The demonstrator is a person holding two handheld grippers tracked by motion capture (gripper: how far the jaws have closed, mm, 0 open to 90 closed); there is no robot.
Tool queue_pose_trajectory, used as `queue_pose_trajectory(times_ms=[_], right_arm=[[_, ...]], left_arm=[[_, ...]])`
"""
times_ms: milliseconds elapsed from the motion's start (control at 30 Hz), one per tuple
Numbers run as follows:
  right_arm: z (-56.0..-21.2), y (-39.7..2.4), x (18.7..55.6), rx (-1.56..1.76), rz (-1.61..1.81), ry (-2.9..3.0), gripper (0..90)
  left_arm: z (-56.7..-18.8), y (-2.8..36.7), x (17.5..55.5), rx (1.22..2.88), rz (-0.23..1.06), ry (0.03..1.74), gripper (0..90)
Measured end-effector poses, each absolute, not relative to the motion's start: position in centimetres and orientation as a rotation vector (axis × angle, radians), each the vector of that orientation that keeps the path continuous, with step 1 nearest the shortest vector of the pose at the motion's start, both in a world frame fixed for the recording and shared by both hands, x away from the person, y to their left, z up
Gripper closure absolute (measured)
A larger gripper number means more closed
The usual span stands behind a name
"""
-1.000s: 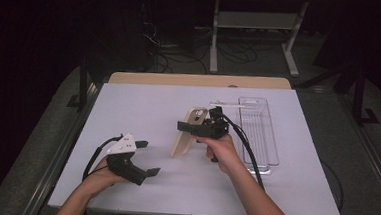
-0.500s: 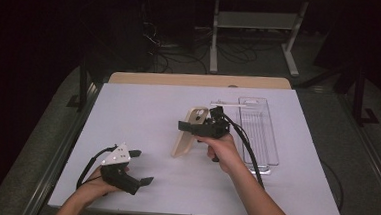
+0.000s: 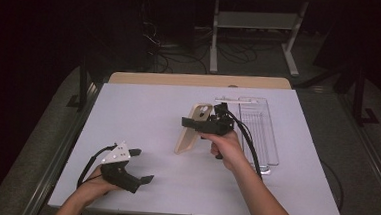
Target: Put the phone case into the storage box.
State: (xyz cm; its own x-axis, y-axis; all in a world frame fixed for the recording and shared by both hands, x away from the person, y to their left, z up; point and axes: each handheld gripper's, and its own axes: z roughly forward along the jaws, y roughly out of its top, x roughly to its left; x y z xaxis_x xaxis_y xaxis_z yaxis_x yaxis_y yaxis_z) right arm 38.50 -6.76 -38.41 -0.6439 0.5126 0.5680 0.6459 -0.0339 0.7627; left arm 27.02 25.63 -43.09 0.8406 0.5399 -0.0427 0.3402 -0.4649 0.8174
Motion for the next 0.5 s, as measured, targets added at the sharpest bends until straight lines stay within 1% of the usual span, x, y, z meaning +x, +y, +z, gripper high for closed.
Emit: queue_pose_trajectory(times_ms=[500], right_arm=[[-37.0, -9.7, 39.0, -1.33, -1.83, -2.057, 9.7]], left_arm=[[-43.1, 25.6, 27.2, 2.108, 0.274, 0.632, 0.0]])
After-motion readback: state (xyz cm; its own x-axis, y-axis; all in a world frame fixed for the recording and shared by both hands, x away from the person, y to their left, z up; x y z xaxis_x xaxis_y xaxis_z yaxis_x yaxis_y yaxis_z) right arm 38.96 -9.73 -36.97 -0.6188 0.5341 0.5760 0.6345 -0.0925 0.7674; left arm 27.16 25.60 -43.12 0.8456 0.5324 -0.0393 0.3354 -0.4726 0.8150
